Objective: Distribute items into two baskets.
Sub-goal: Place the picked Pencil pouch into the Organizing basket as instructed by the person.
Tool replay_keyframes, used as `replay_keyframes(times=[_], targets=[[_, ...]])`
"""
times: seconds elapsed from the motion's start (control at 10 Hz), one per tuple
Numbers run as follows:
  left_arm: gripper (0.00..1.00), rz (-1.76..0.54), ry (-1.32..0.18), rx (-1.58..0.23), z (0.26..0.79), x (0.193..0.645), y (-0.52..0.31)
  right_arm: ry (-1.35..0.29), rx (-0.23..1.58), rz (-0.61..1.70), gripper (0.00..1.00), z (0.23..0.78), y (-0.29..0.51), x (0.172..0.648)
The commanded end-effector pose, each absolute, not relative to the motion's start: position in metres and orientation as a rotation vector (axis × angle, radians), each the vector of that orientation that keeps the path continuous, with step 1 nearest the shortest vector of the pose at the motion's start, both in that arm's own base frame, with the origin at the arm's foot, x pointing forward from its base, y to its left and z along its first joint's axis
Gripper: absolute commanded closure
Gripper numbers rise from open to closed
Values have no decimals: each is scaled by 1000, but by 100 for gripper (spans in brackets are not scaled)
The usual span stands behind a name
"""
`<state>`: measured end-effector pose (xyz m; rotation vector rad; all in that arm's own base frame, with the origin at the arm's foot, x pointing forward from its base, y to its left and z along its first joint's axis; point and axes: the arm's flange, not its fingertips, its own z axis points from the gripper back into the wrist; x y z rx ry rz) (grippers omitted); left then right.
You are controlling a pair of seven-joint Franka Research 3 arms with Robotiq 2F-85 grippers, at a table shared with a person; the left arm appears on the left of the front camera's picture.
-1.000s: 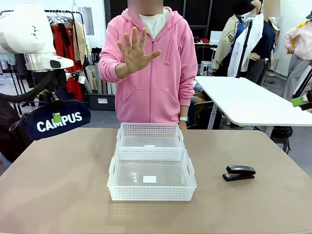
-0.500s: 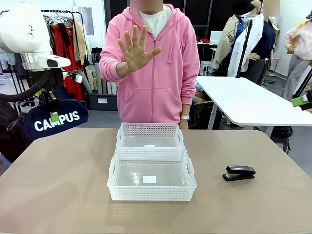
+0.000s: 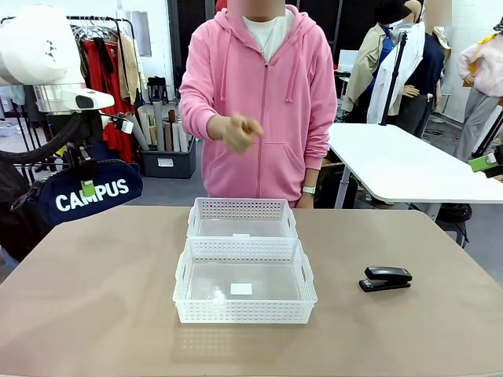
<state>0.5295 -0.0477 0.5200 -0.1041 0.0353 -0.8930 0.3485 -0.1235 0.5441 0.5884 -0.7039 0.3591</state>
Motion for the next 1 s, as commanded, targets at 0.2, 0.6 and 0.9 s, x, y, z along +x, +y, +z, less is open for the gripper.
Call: replay_keyframes(times=[0.2,0.6,0.9], targets=[[100,-892,30,-98,524,528,-46,-726,614,369,0,545,-123,349],[100,-892,30,-98,524,528,-46,-726,614,369,0,545,-123,349],[100,-892,30,-98,524,528,-46,-726,614,369,0,545,-123,349]])
